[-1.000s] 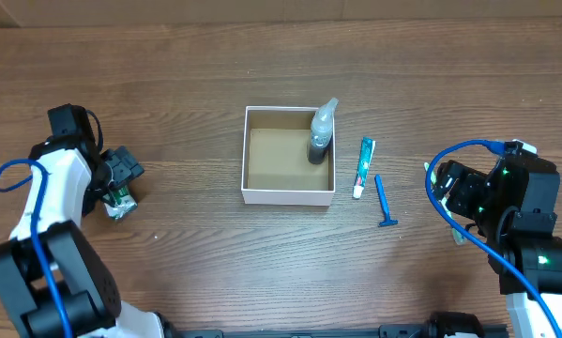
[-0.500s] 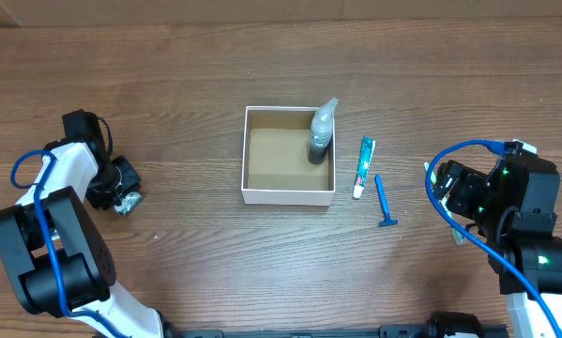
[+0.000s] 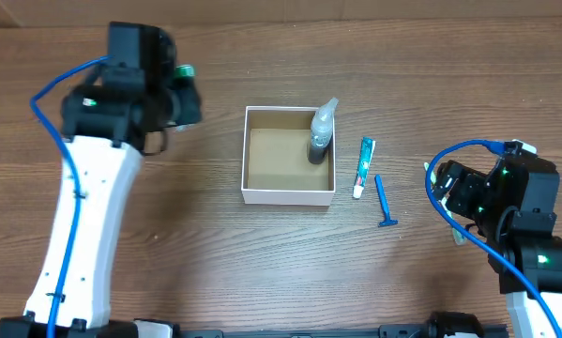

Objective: Pack container
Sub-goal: 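Lower the deodorant pack into the box's left side and release, then reach the right gripper to the blue razor and grasp it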

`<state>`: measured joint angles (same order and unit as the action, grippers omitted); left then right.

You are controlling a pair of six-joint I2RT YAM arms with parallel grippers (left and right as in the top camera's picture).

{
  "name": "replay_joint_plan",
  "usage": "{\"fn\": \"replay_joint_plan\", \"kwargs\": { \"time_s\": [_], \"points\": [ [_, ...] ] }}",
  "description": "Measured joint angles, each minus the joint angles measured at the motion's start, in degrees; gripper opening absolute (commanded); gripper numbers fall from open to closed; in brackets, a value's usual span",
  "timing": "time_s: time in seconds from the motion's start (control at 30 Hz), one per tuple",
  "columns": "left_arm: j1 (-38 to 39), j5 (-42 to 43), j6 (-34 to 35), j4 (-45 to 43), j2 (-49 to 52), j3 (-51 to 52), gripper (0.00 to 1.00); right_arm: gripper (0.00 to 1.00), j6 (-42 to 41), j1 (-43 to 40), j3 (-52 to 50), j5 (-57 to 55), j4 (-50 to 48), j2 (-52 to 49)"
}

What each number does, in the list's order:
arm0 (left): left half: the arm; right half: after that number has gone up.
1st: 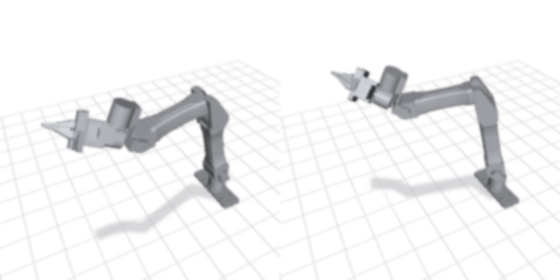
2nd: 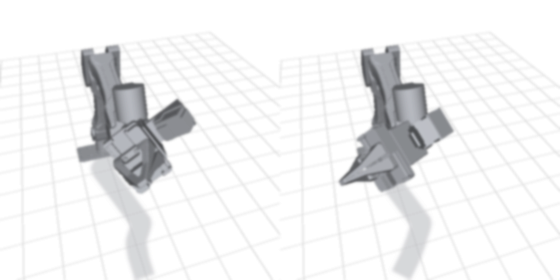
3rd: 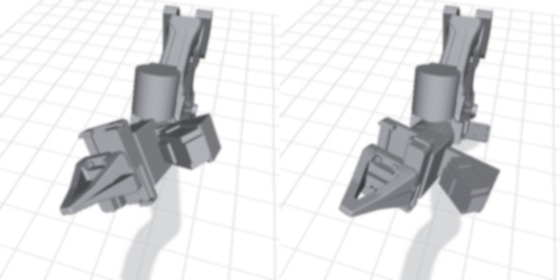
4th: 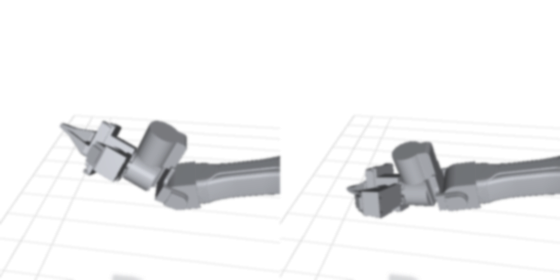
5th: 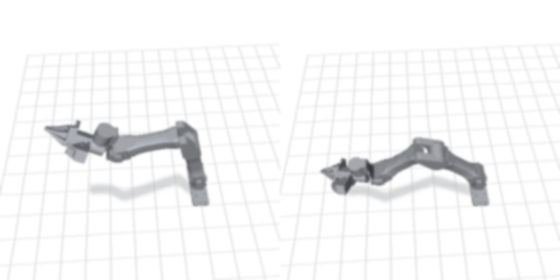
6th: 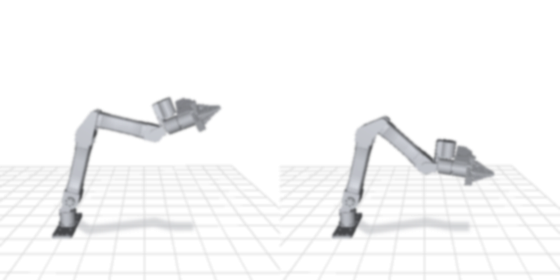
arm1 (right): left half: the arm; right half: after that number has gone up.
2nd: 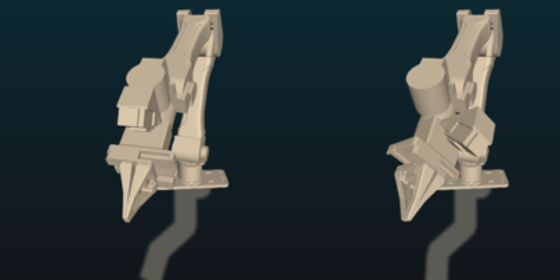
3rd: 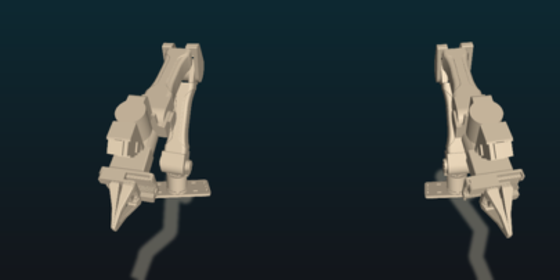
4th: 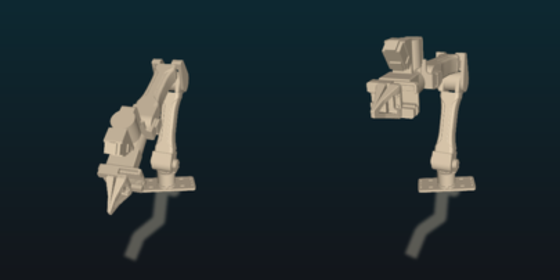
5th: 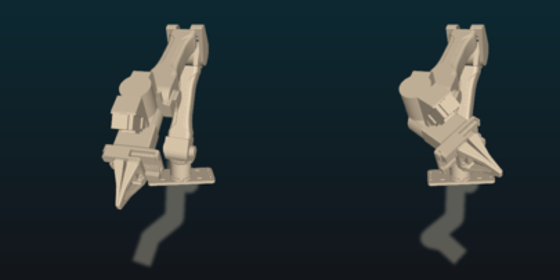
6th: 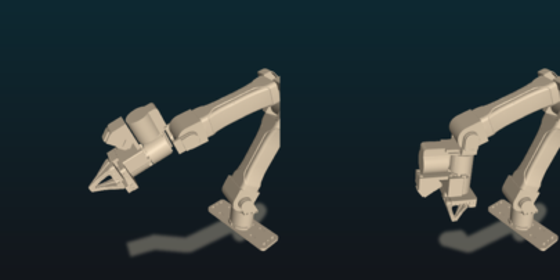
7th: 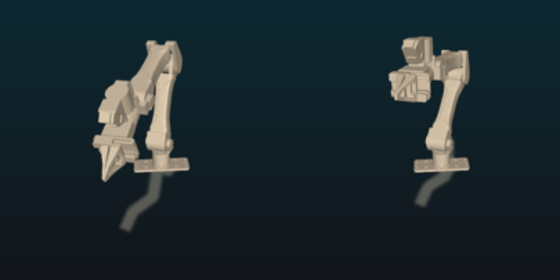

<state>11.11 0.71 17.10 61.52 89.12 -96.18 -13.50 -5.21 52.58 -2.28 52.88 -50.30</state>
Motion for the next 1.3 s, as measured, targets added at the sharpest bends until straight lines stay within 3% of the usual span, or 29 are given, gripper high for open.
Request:
{"fn": "replay_joint_plan", "kwargs": {
  "time_s": [0.1,0.17,0.43,0.5,0.57,0.67,0.7,0.83,0.97,1.1,1.13,1.2,1.23,1.3],
  "points": [
    [15.1,0.9,-0.2,-1.3,3.7,0.0,0.04,1.0,0.0,0.0,0.0,0.0,0.2,-2.2],
    [19.4,1.0,-0.1,-1.4,7.0,0.0,0.04,1.0,0.0,0.0,0.0,0.0,0.3,-2.8],
    [20.2,0.6,2.4,-3.1,21.4,0.0,0.04,1.0,0.0,0.0,0.0,0.0,0.3,-3.0],
    [19.4,0.5,2.4,-3.7,22.7,0.0,0.31,1.0,0.0,0.0,0.0,0.0,0.3,-3.0],
    [18.3,0.2,2.4,-5.1,23.0,0.0,0.49,1.0,0.0,0.0,0.0,0.3,0.3,-3.0],
    [16.5,-0.1,2.5,-7.0,23.0,0.0,0.9,1.0,0.0,0.0,0.0,0.6,0.3,-3.0],
    [16.2,-0.3,2.3,-6.9,23.0,0.0,1.0,1.0,0.0,0.0,0.0,0.6,0.3,-3.0],
    [15.8,-0.4,0.8,-3.7,23.0,-3.7,1.0,1.0,0.0,0.0,0.0,0.6,0.2,-3.0],
    [15.8,-0.6,0.3,6.2,23.0,-12.0,1.0,0.97,1.2,0.0,0.0,2.9,-2.2,-3.0],
    [15.4,-2.6,0.8,10.1,19.4,-18.2,1.0,0.7,3.4,0.0,0.0,7.0,-4.9,-5.7],
    [14.8,-2.8,0.9,10.3,17.7,-18.4,1.0,0.56,3.5,0.0,0.0,7.5,-5.3,-7.4],
    [11.6,-3.3,1.6,11.0,12.1,-18.9,1.0,0.16,4.3,0.0,0.0,9.5,-6.3,-12.6],
    [7.8,-3.8,2.3,11.6,7.8,-19.6,1.0,0.08,4.8,0.0,0.0,11.1,-7.4,-15.8],
    [3.6,-3.9,2.4,13.0,4.5,-20.1,1.0,0.06,5.2,0.2,0.1,13.3,-9.7,-19.1]
  ]
}}
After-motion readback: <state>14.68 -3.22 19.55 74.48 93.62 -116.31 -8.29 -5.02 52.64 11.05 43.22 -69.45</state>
